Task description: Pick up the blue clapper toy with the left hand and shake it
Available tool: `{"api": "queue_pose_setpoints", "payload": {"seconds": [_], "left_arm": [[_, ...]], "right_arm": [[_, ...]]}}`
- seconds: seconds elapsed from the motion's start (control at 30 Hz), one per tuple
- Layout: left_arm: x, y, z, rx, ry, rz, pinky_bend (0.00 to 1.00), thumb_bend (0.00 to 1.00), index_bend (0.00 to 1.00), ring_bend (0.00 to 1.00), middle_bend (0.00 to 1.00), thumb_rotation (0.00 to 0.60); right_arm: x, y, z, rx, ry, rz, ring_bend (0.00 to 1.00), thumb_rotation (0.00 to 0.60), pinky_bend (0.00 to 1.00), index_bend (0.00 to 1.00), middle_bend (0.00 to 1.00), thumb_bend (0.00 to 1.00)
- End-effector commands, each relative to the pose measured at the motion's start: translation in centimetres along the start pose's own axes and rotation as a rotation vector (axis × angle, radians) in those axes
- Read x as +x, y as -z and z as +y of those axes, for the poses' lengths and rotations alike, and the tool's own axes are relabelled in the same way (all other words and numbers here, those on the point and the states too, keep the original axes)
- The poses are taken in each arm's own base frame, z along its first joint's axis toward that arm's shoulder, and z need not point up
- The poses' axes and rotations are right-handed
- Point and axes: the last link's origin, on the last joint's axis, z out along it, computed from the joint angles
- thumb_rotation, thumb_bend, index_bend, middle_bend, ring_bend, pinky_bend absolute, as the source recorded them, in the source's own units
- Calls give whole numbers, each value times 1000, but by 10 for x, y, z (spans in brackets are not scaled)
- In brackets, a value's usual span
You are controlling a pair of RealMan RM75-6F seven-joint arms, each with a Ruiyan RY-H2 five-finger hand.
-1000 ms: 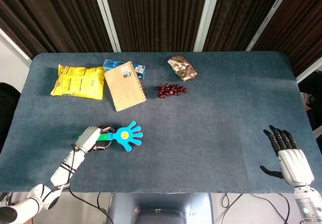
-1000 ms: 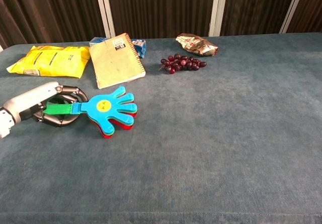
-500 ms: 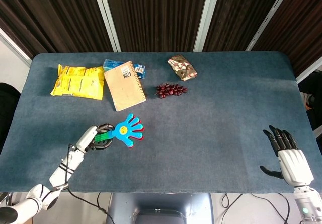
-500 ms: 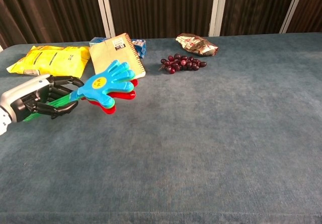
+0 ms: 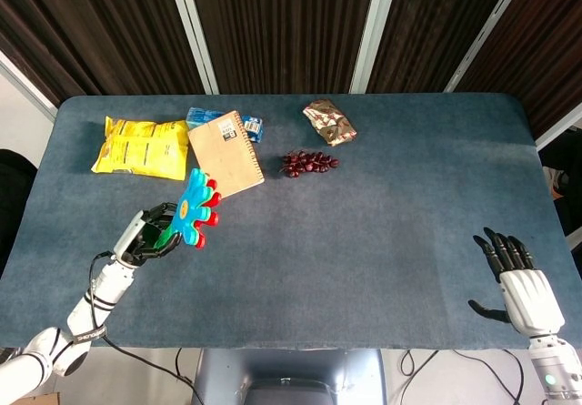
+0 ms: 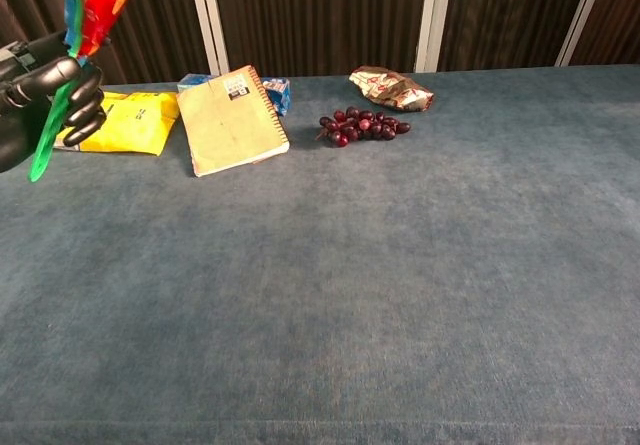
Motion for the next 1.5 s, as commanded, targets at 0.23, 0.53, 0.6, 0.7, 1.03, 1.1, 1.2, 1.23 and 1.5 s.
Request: {"api": "queue_pose_setpoints", "payload": {"seconds": [0.23,0.53,0.6,0.7,1.03,1.1,1.2,1.23,1.5], "left_arm": [[-6,26,-55,358,-855,-328,795,558,891,723,806,600],[-13,11,-27,286,-578,-197,796,558,891,725,809,600],[-11,8,-14,258,-428,-170,796,555,891,725,809,600],[-6,7,9,202,-188,-151,796,549,891,725,809,600],[30,6,53,-37,442,20,783,539,892,723,809,600],[30,7,53,-39,450,19,783,539,892,724,808,600],[27,7,45,-1,362,-10,783,538,891,724,809,600],[25,8,40,24,285,-29,783,538,891,724,809,600],[4,15,-10,224,-434,-202,783,542,891,724,810,600]], "right_arm": [[2,1,0,1,-3,6,0,600,0,0,0,15],[2,1,1,4,-6,1,0,600,0,0,0,15],[2,1,1,6,-5,-3,0,600,0,0,0,16],[2,1,0,6,-4,-3,0,600,0,0,0,15],[2,1,1,-5,-4,7,0,600,0,0,0,15],[1,1,1,-6,-3,4,0,600,0,0,0,15],[0,0,0,-3,-1,-3,0,600,0,0,0,15],[0,0,0,-3,-1,-2,0,600,0,0,0,15],[3,1,1,-8,-5,7,0,600,0,0,0,15]]}}
